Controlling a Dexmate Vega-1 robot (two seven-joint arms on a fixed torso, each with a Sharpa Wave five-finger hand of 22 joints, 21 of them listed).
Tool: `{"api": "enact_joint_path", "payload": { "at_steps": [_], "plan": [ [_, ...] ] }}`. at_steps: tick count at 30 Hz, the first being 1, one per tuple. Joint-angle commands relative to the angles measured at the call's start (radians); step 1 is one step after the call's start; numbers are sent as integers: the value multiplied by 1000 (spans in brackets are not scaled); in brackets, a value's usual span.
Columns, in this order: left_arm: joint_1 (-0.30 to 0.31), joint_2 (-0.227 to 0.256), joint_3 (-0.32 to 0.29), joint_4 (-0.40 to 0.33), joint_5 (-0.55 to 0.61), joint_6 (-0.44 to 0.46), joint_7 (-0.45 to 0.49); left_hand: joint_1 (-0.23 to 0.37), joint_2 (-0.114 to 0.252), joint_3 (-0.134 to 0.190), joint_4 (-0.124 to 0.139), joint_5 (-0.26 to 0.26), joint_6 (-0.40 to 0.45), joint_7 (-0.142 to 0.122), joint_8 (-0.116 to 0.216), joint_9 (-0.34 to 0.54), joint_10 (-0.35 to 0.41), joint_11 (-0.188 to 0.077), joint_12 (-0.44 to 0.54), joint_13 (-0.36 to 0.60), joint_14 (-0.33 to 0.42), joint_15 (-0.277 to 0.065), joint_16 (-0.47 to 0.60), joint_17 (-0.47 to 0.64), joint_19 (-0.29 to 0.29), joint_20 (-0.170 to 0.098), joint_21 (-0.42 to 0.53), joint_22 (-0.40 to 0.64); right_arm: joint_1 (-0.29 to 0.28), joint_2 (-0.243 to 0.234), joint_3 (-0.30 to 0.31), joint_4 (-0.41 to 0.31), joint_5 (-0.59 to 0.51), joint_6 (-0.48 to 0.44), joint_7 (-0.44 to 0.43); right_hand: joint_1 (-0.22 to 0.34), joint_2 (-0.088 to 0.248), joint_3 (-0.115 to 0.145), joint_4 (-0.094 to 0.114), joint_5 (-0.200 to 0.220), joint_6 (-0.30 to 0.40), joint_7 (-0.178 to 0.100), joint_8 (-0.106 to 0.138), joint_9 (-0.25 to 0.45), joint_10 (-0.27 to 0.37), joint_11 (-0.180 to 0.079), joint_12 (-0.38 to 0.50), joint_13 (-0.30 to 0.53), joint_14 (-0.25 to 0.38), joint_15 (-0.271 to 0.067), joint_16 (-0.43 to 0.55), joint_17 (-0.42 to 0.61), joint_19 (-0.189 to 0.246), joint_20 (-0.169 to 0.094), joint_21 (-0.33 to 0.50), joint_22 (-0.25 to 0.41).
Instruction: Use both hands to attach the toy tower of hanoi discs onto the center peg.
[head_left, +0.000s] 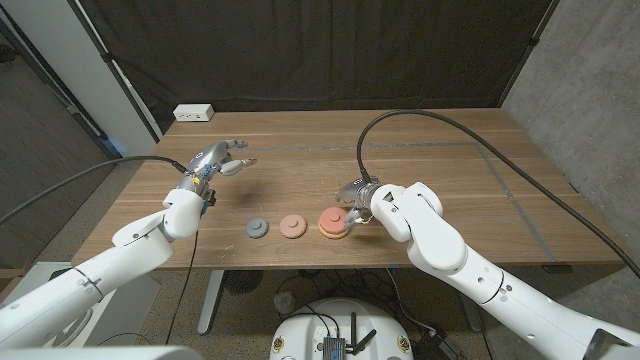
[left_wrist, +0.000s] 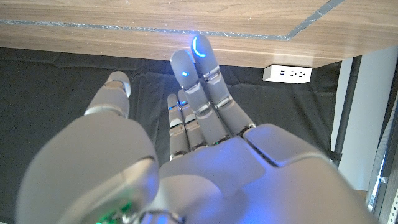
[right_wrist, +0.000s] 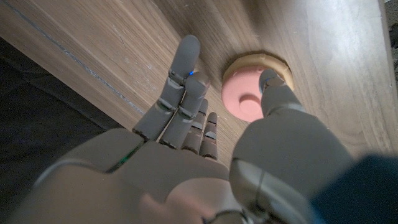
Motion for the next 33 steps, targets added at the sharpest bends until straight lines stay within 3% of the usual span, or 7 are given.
{"api": "enact_joint_path", "payload": {
  "at_steps": [1, 12, 19, 25, 30, 33],
  "plan": [
    [23, 3, -19, -37, 6, 23, 13, -2, 7, 11, 1, 0, 2, 3, -5, 5, 2, 0, -7, 3, -6, -63, 5, -1, -10, -94, 9, 0, -115, -9, 87, -67, -20, -42, -107, 2, 24, 7, -3, 0, 55, -14, 20, 3, 42, -11, 15, -3, 24, -64, 10, 15, 19, -76, 10, 4],
    [34, 5, -33, -104, 12, 78, -3, -1, 6, 14, 0, 0, 1, 4, -5, 5, 4, 1, -6, 4, -4, -63, 10, 1, -11, -93, 17, -2, -222, -28, 192, -115, 28, -102, -250, 33, 29, 18, -17, 4, 85, -32, 27, 5, 72, -24, 18, -9, 56, -64, 35, 36, 37, -78, 17, 4],
    [24, -36, -14, -124, 37, 131, 25, -1, 6, 15, -1, 0, 1, 3, -5, 5, 2, 0, -7, 4, -6, -63, 10, 0, -15, -94, 20, -6, -320, -107, 315, -129, 198, -91, -457, 42, 26, 20, -18, 4, 121, -26, 38, 6, 70, -29, 16, -5, 66, -64, 44, 41, 44, -77, 21, 6],
    [8, -70, 6, -123, 48, 149, 45, -2, 0, 14, -2, 0, 1, 1, -5, 5, 2, 0, -7, 4, -7, -63, 13, 2, -17, -91, 23, -8, -375, -183, 384, -138, 290, -93, -561, 46, 21, 20, -19, 4, 138, -22, 43, 7, 67, -31, 15, -2, 65, -63, 45, 40, 42, -77, 21, 5],
    [-4, -78, -2, -126, 18, 140, 27, -4, -4, 13, -2, -1, 0, 0, -5, 5, 1, -1, -8, 4, -11, -63, 11, -1, -18, -91, 25, -12, -416, -192, 420, -140, 386, -110, -651, 49, 17, 21, -18, 3, 138, -28, 41, 7, 65, -32, 15, 2, 57, -63, 39, 34, 39, -77, 20, 4],
    [-9, -70, 1, -136, 17, 152, 11, -4, -4, 14, -1, -1, 0, 0, -6, 5, 2, -3, -8, 3, -11, -63, 11, -2, -18, -92, 25, -14, -441, -196, 418, -146, 388, -138, -718, 53, 17, 22, -19, 3, 135, -26, 38, 7, 67, -31, 16, 5, 52, -63, 34, 29, 39, -77, 20, 4]
  ]
}}
